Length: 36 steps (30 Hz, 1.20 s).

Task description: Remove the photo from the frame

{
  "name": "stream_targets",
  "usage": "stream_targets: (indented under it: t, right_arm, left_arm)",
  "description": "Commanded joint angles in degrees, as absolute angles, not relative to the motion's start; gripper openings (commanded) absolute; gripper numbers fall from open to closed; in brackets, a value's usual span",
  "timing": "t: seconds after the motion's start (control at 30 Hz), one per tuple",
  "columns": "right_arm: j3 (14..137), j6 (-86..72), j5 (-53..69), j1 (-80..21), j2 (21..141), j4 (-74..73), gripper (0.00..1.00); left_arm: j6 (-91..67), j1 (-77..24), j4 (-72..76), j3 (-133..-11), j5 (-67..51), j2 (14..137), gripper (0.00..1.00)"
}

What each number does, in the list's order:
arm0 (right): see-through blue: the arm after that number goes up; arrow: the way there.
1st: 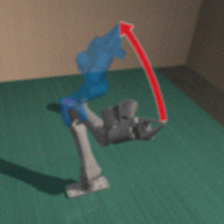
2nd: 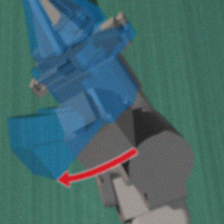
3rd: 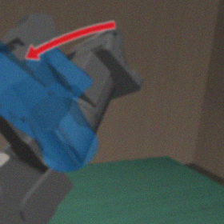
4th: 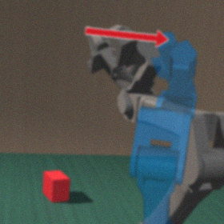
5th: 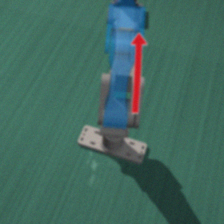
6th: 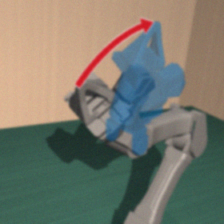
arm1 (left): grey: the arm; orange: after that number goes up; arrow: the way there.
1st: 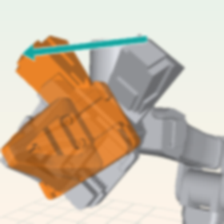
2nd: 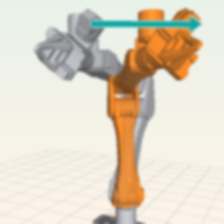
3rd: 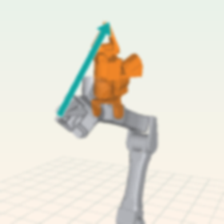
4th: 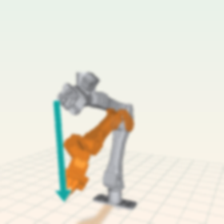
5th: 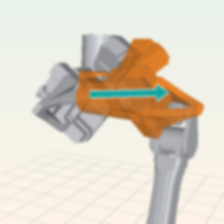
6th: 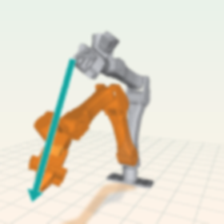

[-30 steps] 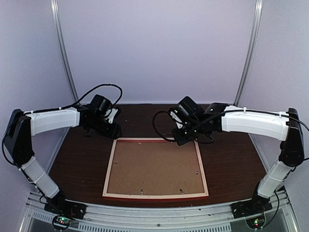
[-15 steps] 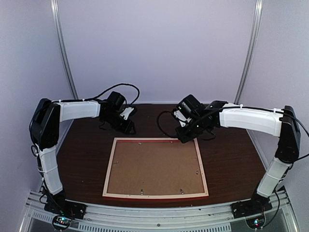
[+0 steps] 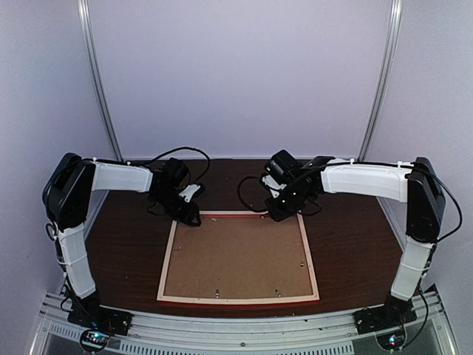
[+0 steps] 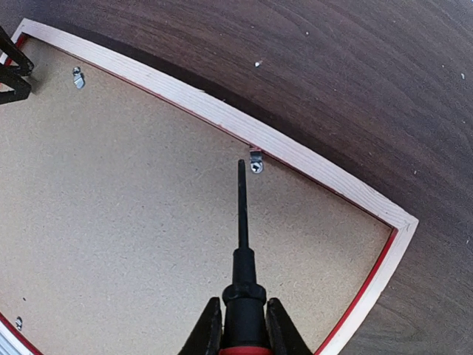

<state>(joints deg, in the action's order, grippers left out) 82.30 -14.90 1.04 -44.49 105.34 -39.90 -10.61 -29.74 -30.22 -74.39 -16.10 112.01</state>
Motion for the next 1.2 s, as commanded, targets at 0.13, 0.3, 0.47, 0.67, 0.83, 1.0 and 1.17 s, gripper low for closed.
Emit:
stream_targets:
  t: [0.13,0.3,0.47,0.67,0.83,1.0,1.17]
  right_arm:
    - [84.3,-14.5,-3.7,-43.4,105.7,-41.8,0.0]
    - [84.1,-14.6,-4.9,-43.0,106.2,-42.0,0.0]
    - [84.1,-14.4,-5.4,-42.5,107.0,-41.9,0.0]
    - [84.1,-14.5,-3.7,-42.3,108.3,-40.3,0.0]
    - [84.0,-14.6,-1.4,-42.2,109.4,-39.3,0.0]
    - [83.6,-14.4,1.4,-42.6,109.3,-38.3,0.0]
    - [83.9,-15.0,1.6,-43.4,109.5,-38.0,0.0]
  left_arm:
    - [-12.2,-30.1,-27.8,-71.5,-14.1,110.5,0.34]
    - [-12.6,-30.2,-27.6,-71.5,-12.7,110.0,0.33]
    - [-12.8,-30.2,-27.4,-71.2,-11.6,109.7,0.33]
    - [-12.9,-30.5,-27.0,-70.9,-11.7,109.7,0.33]
    - [-12.9,-30.8,-26.8,-70.9,-11.7,110.0,0.32]
    - [-13.0,-31.1,-26.4,-70.7,-11.6,110.0,0.31]
    - [-13.2,-31.4,-26.2,-70.7,-11.3,110.2,0.3]
